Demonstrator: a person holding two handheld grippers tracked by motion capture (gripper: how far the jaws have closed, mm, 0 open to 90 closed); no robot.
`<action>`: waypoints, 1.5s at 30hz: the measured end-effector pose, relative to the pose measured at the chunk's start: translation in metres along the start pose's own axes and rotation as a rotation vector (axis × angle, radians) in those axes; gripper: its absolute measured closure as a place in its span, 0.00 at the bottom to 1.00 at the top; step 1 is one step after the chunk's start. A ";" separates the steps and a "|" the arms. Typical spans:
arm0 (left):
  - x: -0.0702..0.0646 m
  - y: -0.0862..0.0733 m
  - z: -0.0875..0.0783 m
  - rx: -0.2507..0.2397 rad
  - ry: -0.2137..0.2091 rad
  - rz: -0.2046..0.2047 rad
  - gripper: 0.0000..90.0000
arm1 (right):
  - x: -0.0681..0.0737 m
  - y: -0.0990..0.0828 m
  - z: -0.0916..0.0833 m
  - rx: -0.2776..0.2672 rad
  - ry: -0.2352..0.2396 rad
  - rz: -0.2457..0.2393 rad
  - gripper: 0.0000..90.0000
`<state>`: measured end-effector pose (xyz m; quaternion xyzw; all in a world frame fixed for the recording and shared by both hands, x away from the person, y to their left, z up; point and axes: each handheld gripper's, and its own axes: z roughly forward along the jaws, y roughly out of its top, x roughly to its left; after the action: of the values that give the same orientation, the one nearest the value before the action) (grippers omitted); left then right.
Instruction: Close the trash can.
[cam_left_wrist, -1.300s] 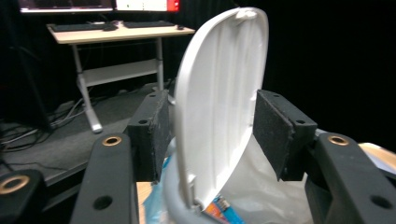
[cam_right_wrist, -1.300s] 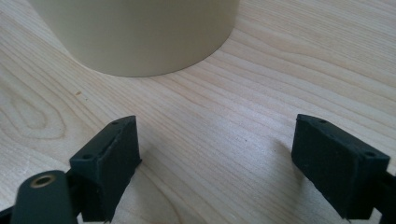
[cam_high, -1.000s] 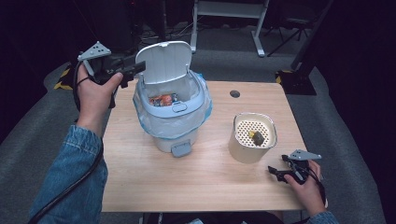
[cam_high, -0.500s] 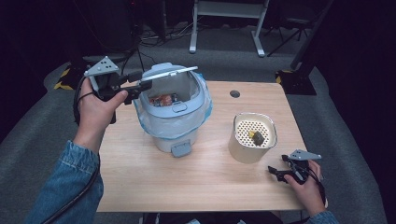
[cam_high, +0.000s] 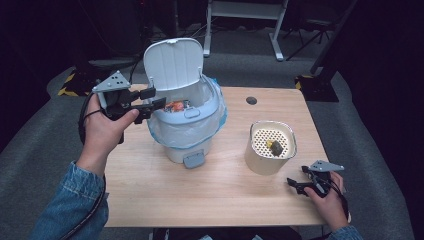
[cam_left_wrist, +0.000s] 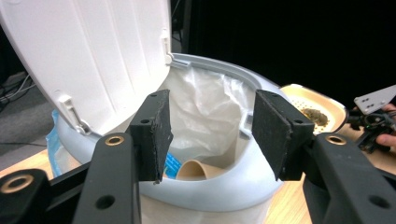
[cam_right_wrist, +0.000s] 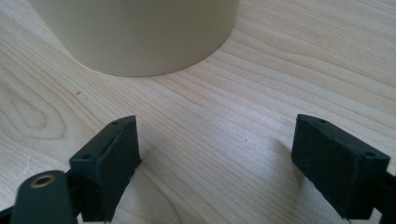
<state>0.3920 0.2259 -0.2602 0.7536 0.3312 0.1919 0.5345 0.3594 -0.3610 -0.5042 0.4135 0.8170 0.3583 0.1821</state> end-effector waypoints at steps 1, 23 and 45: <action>0.000 0.000 0.001 -0.007 0.017 0.004 0.52 | 0.000 0.000 0.000 0.000 -0.001 -0.001 0.17; 0.045 0.036 0.014 -0.112 0.135 -0.043 0.46 | 0.000 0.000 0.000 0.000 0.000 0.000 0.17; 0.064 0.037 0.018 -0.076 0.215 -0.055 0.39 | 0.000 0.000 0.000 0.000 -0.001 -0.002 0.17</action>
<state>0.4601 0.2511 -0.2365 0.6983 0.3996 0.2694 0.5292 0.3594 -0.3611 -0.5043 0.4130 0.8172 0.3580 0.1829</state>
